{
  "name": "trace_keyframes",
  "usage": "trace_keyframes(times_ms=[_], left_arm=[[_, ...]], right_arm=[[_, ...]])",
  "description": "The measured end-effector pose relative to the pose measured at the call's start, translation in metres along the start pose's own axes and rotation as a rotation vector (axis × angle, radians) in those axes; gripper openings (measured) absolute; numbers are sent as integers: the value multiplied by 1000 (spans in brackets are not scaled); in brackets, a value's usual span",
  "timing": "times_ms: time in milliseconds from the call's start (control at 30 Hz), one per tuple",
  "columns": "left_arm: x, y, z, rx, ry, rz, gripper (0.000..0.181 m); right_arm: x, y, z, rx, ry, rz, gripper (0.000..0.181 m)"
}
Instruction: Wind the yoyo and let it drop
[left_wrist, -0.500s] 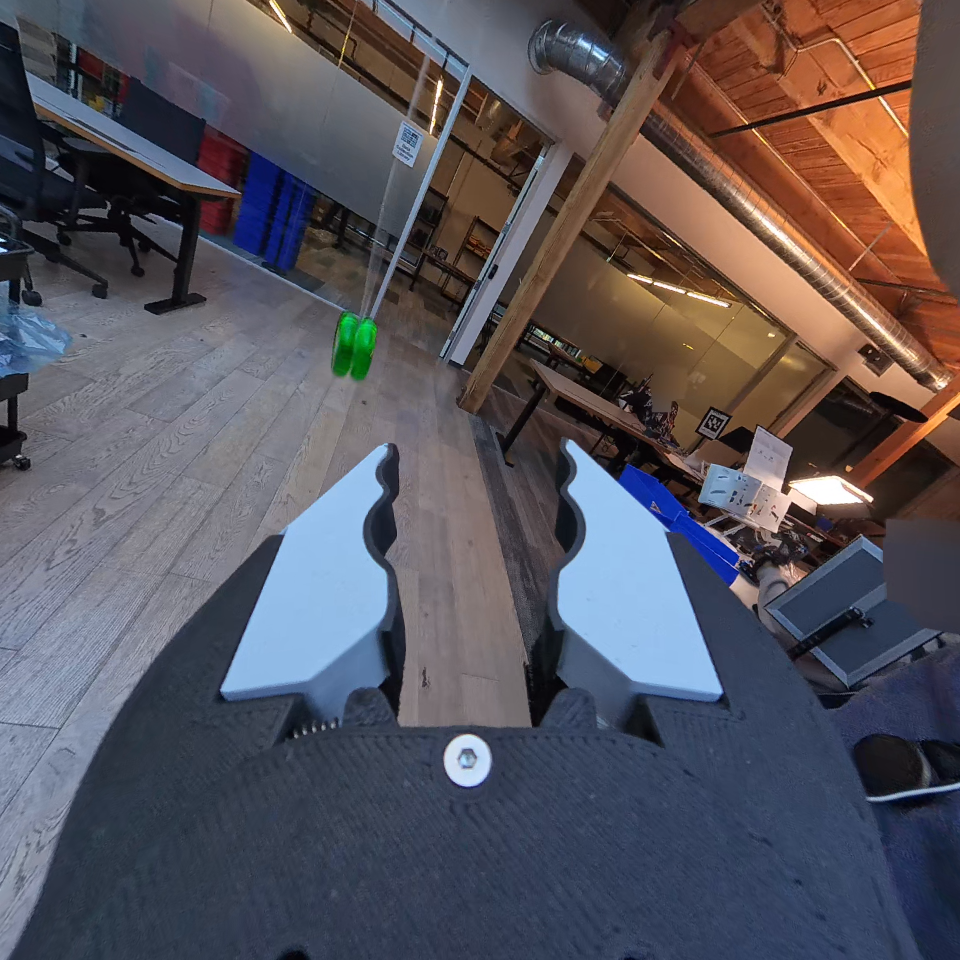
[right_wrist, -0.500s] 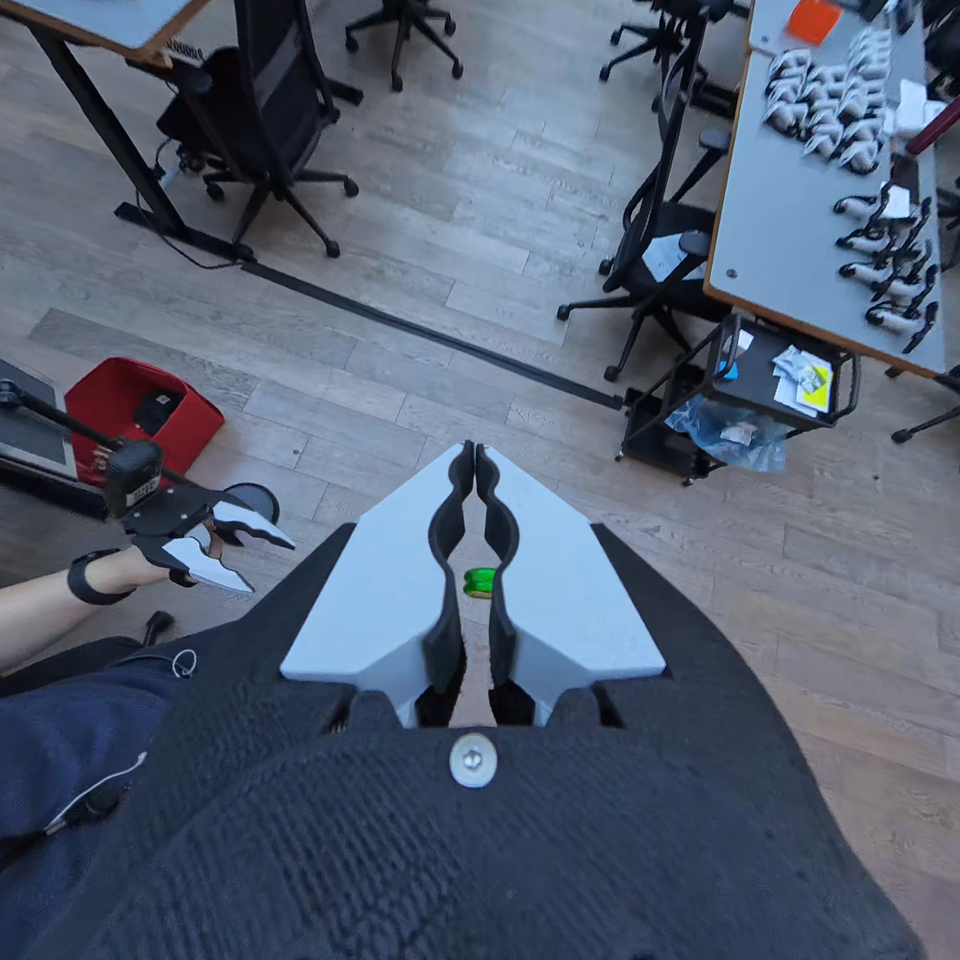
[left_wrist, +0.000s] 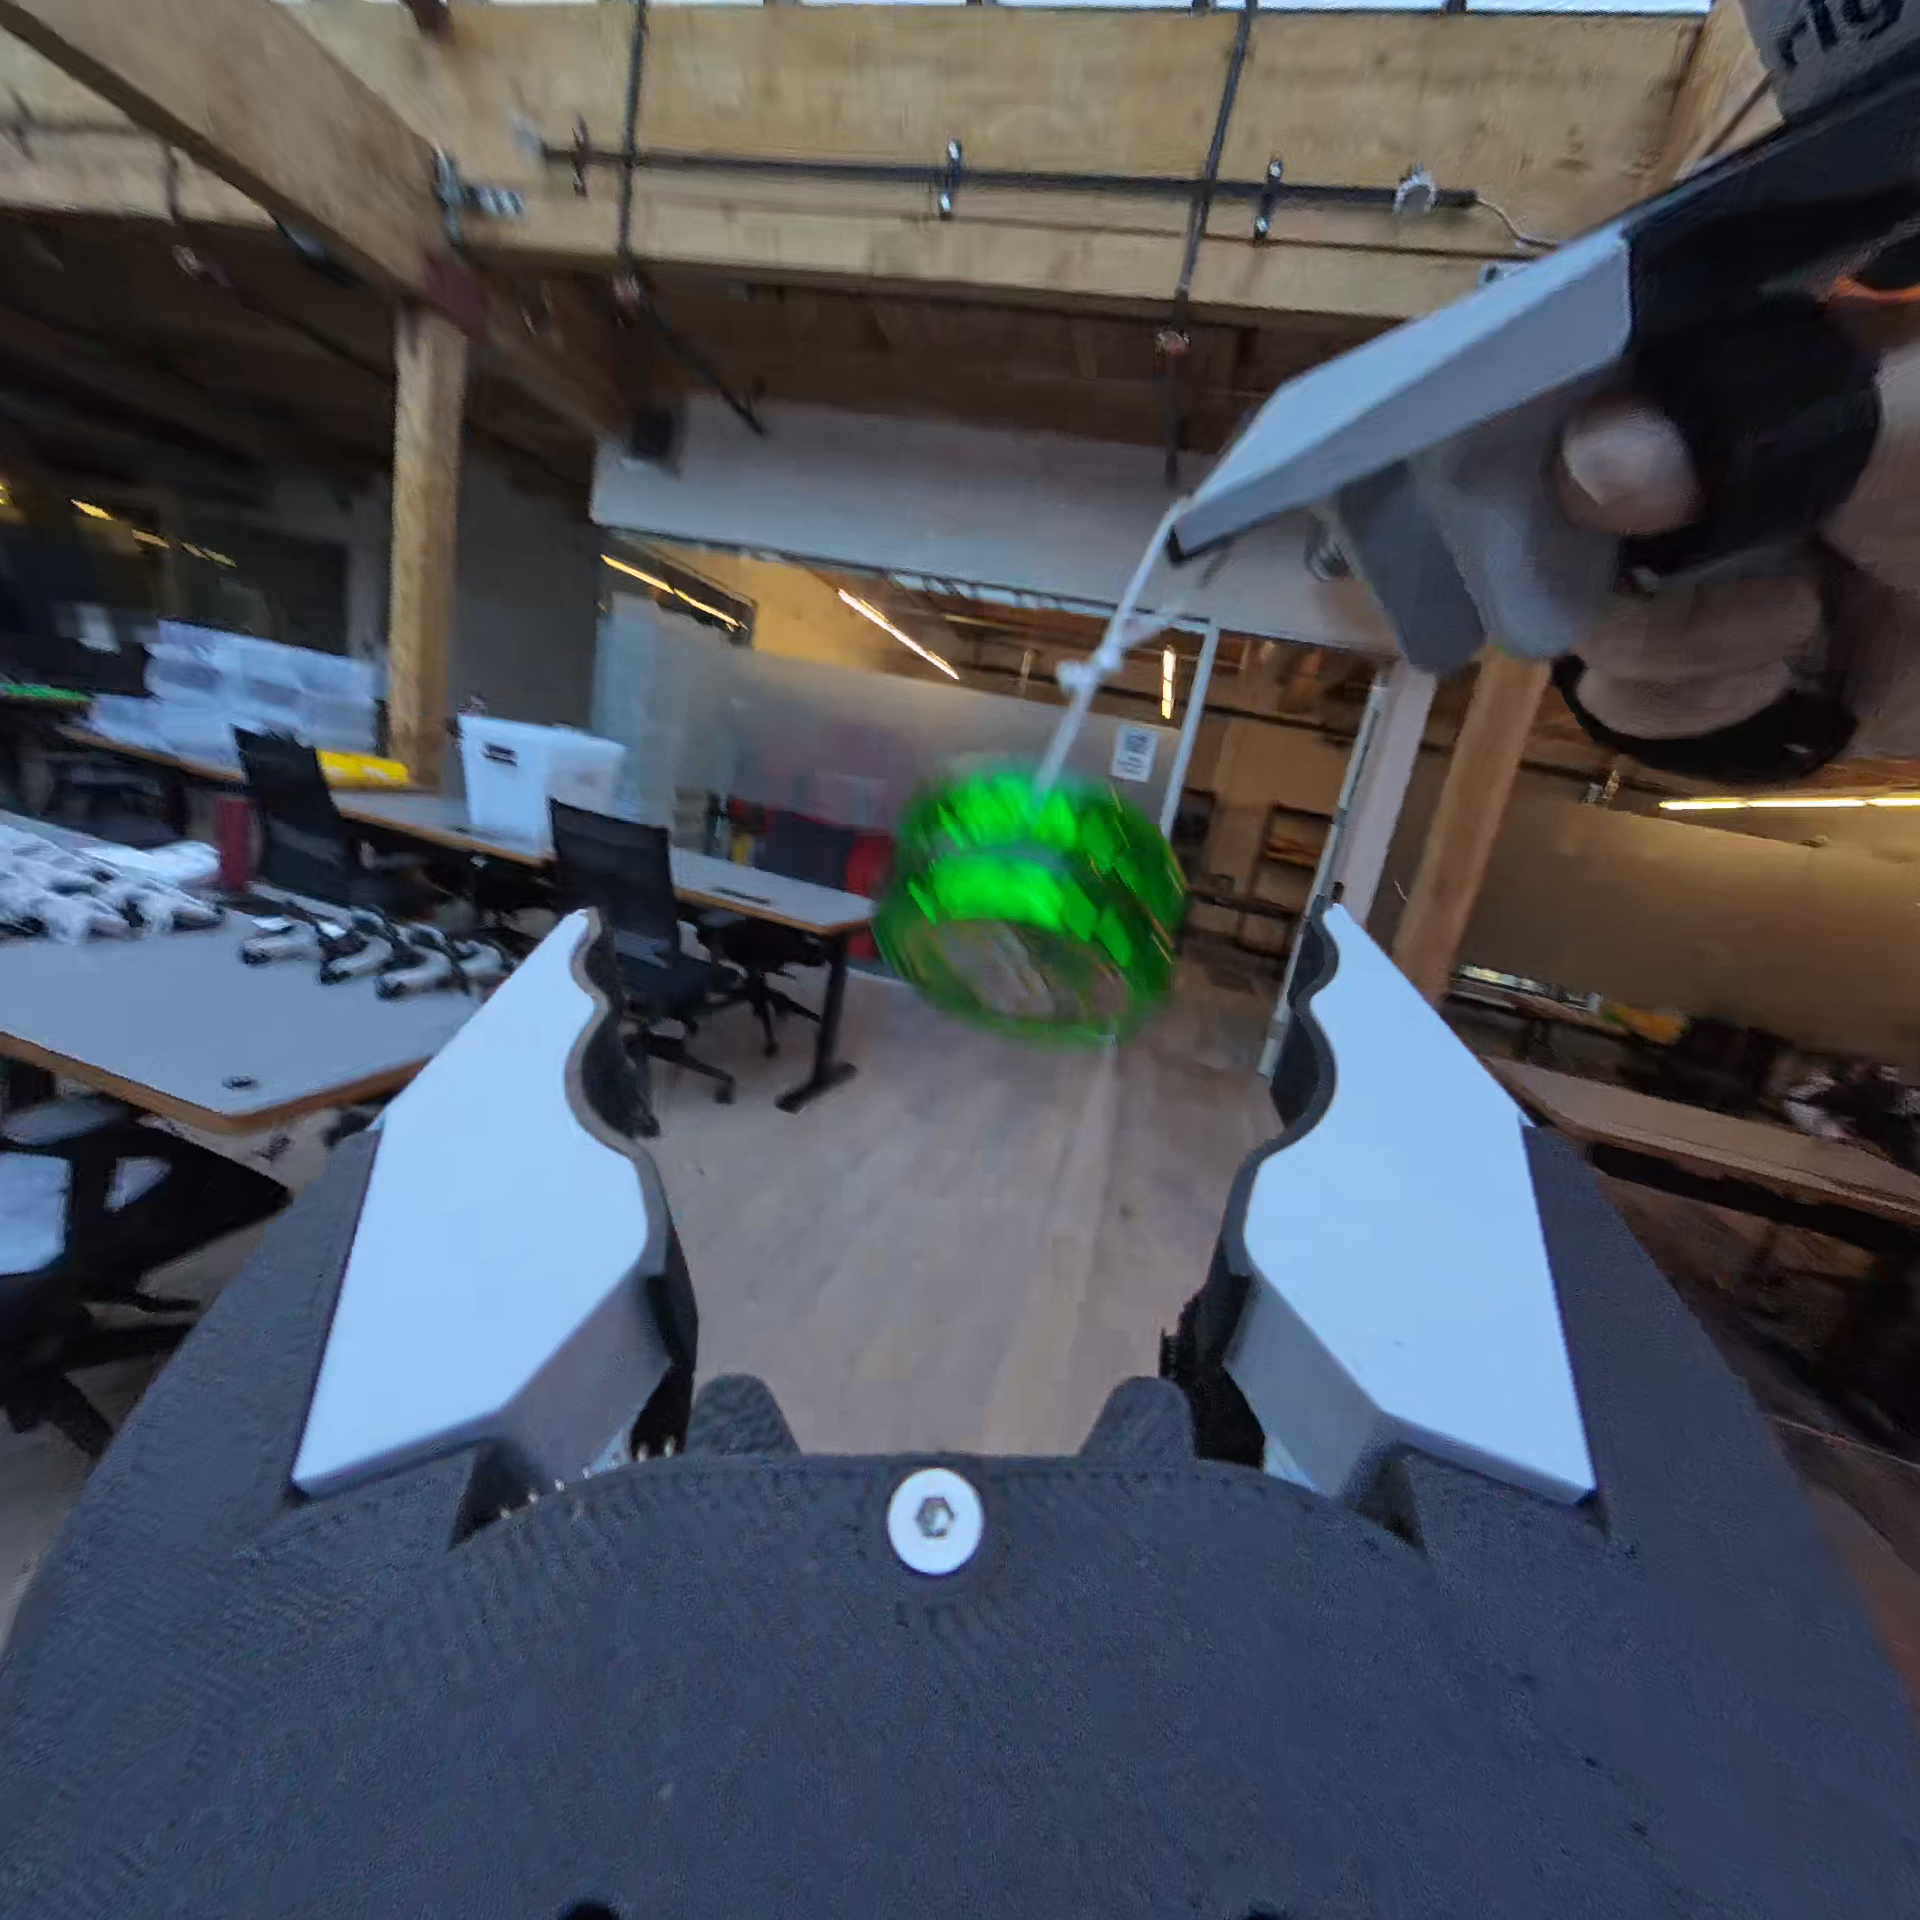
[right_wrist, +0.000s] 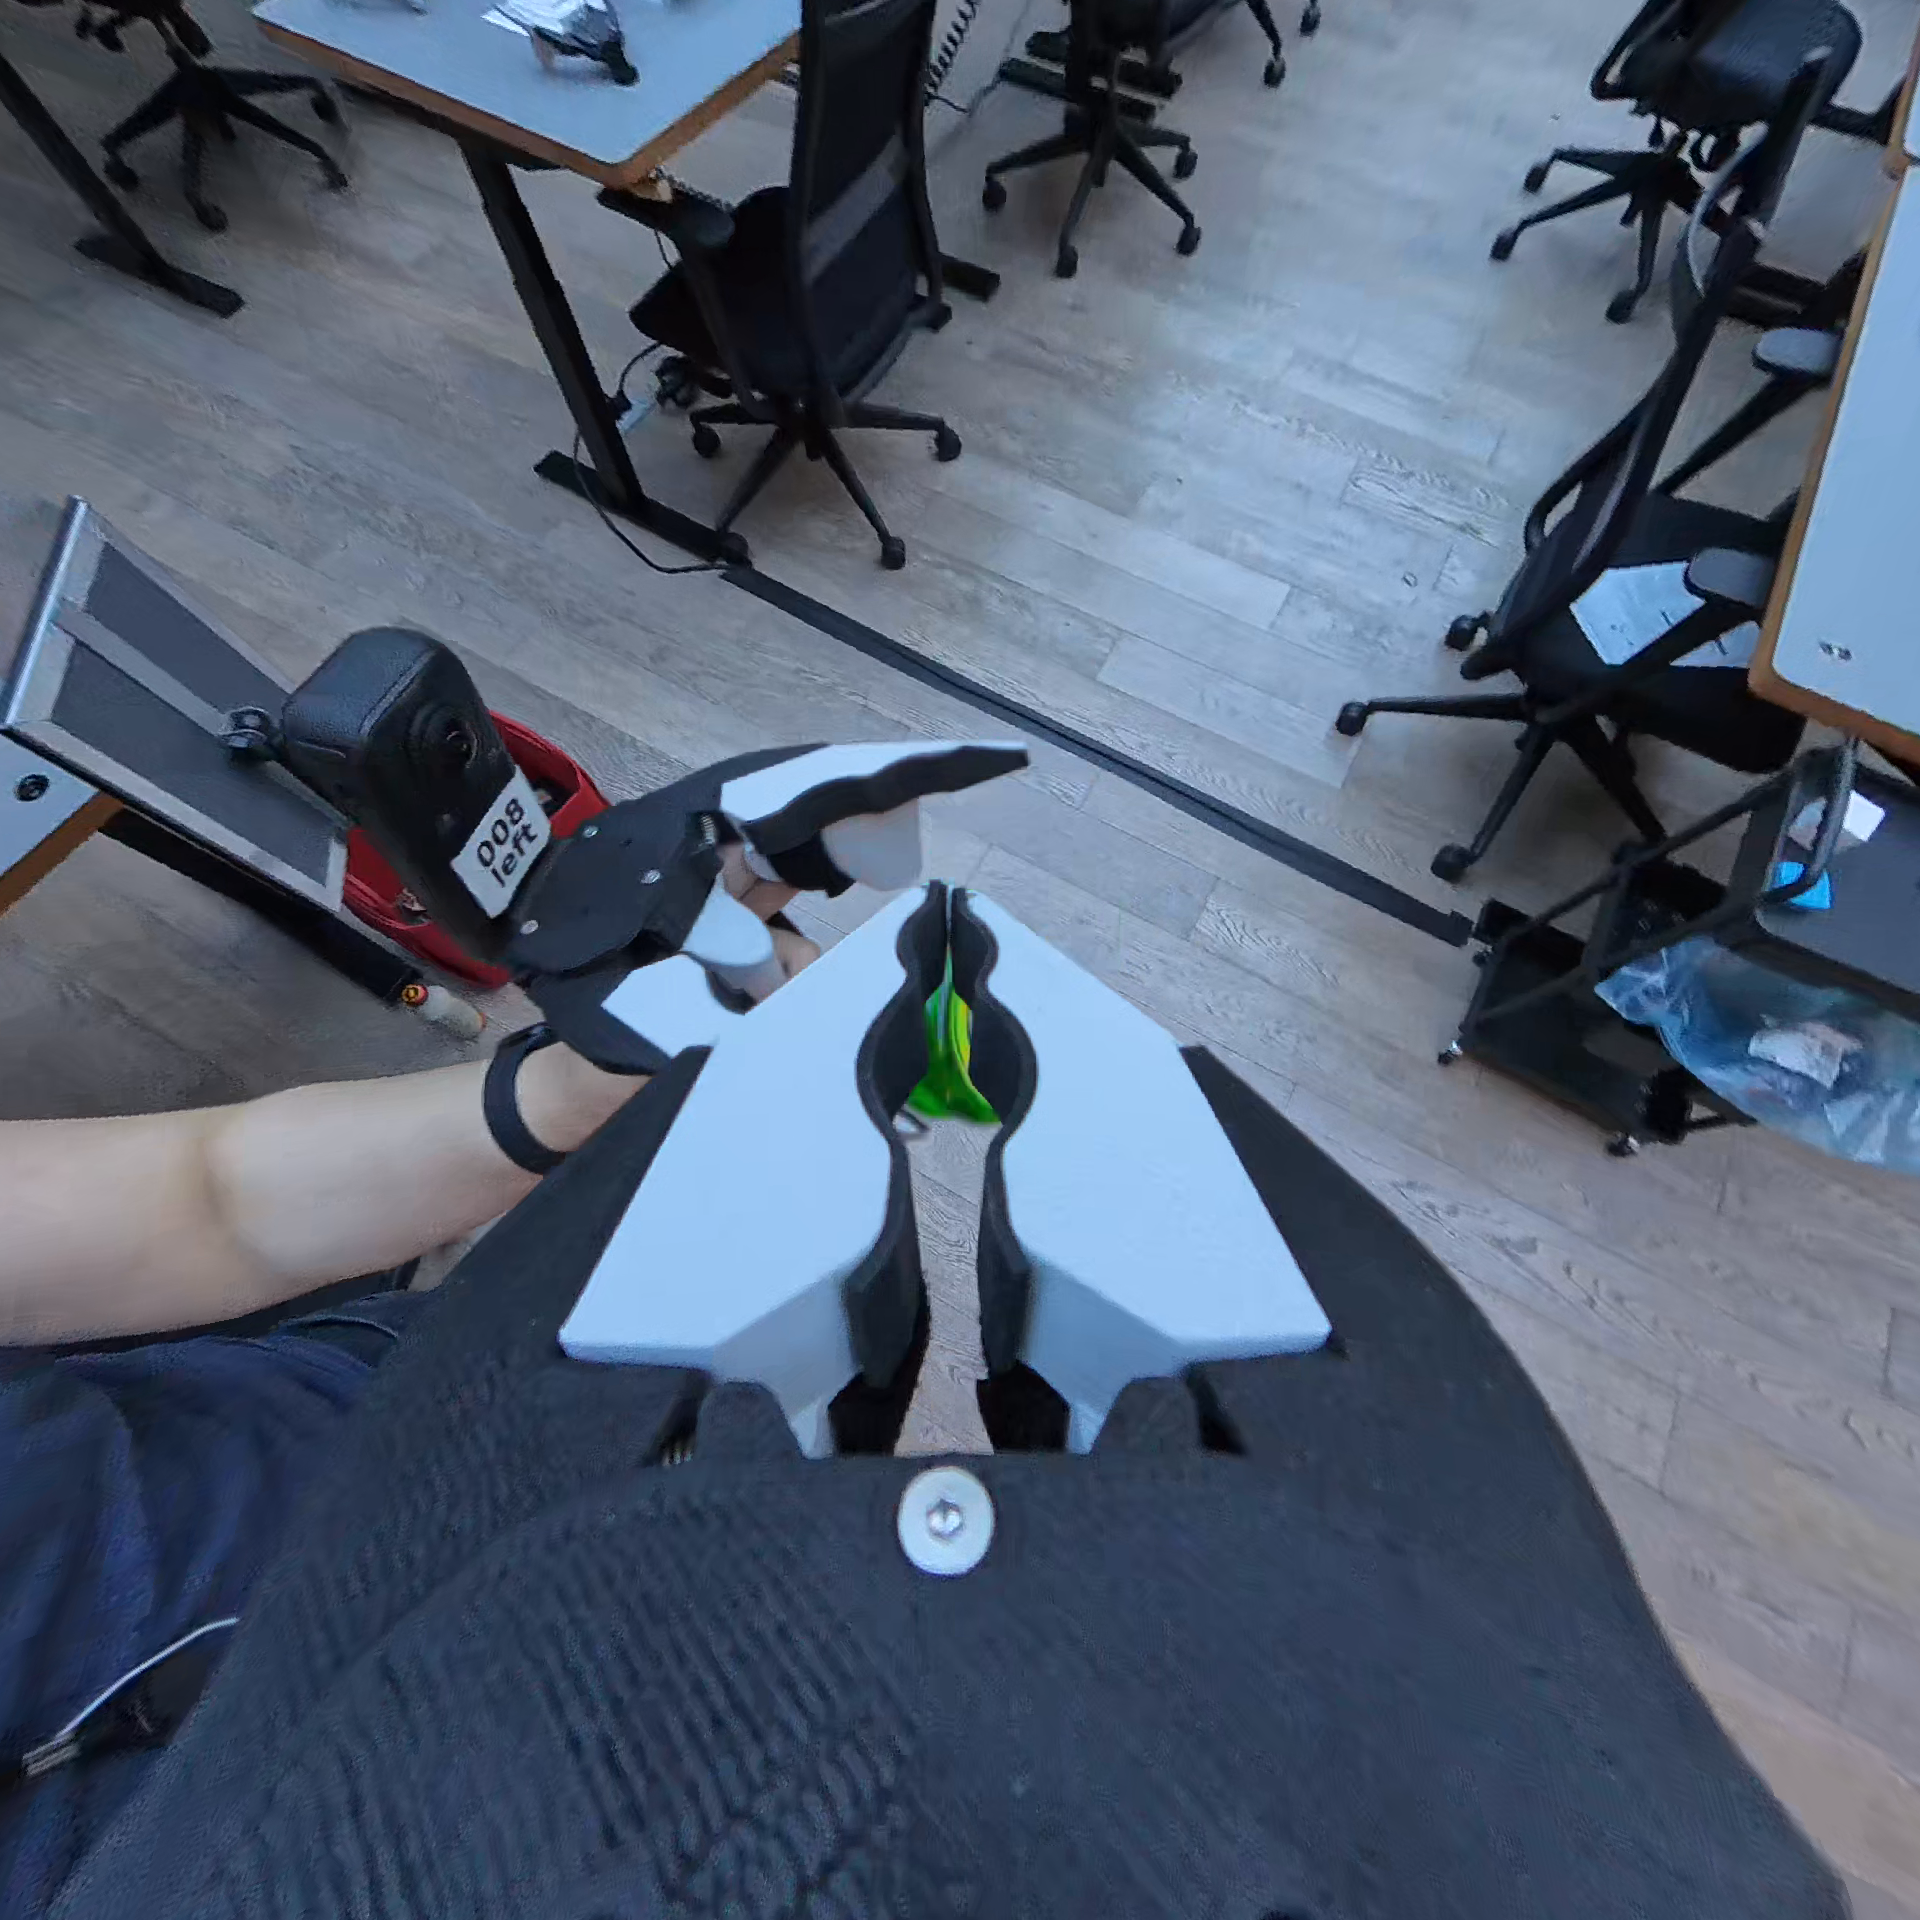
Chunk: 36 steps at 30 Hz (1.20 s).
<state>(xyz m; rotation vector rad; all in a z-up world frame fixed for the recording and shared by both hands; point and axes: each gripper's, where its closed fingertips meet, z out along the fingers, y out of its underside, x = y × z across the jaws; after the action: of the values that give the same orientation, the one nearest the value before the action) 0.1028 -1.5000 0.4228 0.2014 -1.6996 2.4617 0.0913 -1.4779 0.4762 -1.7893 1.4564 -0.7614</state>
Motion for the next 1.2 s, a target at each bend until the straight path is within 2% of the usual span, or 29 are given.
trace_keyframes(times_ms=[33,67,100,167,200,267,333,367,467,533,633,667,733,767,800,867,900,933,1000,1100,1200], left_arm=[[-7,-11,5,17,-27,22,125],[-5,-10,8,11,28,-19,123],[2,4,9,-42,126,-113,66],[21,58,3,-196,309,-270,6],[32,74,-6,-197,402,-395,0],[34,97,-29,-137,453,-591,6],[26,134,-57,-212,386,-602,82],[27,150,-77,-270,385,-560,85],[4,214,-145,-545,233,-390,113],[-11,243,-190,-689,162,-323,115],[-20,251,-233,-712,123,-357,106],[-23,251,-242,-717,115,-369,106],[-29,253,-256,-732,96,-363,102],[-32,253,-260,-744,89,-353,101],[-32,252,-263,-762,92,-343,101],[-32,241,-261,-787,113,-306,101],[-31,233,-256,-781,123,-280,101],[-30,223,-251,-766,130,-251,101],[-27,206,-235,-728,144,-207,101],[-21,187,-203,-676,127,-120,111],[-16,151,-156,-564,99,36,114]], right_arm=[[-7,-6,3,-1,-14,-19,0],[-14,-11,8,1,-27,-37,0],[-17,-14,13,-2,-32,-49,0],[-22,-10,25,-34,-52,-56,0],[-18,-2,30,-71,-30,-70,0],[-10,21,40,-137,-25,-50,0],[-6,51,50,-191,-70,18,0],[-2,70,55,-221,-72,32,0],[6,111,70,-224,-99,93,0],[14,124,77,-189,-112,133,0],[31,114,69,-133,-116,191,0],[39,112,63,-176,-81,171,0],[49,82,41,-198,-13,78,0],[51,55,19,-225,18,34,0],[51,16,-12,-216,67,0,0],[22,-107,-107,76,160,-112,0],[5,-158,-158,230,253,-195,0],[-13,-188,-191,322,306,-268,0],[-23,-196,-196,255,319,-283,0],[-19,-193,-172,209,274,-235,0],[-6,-183,-147,136,257,-189,0]])
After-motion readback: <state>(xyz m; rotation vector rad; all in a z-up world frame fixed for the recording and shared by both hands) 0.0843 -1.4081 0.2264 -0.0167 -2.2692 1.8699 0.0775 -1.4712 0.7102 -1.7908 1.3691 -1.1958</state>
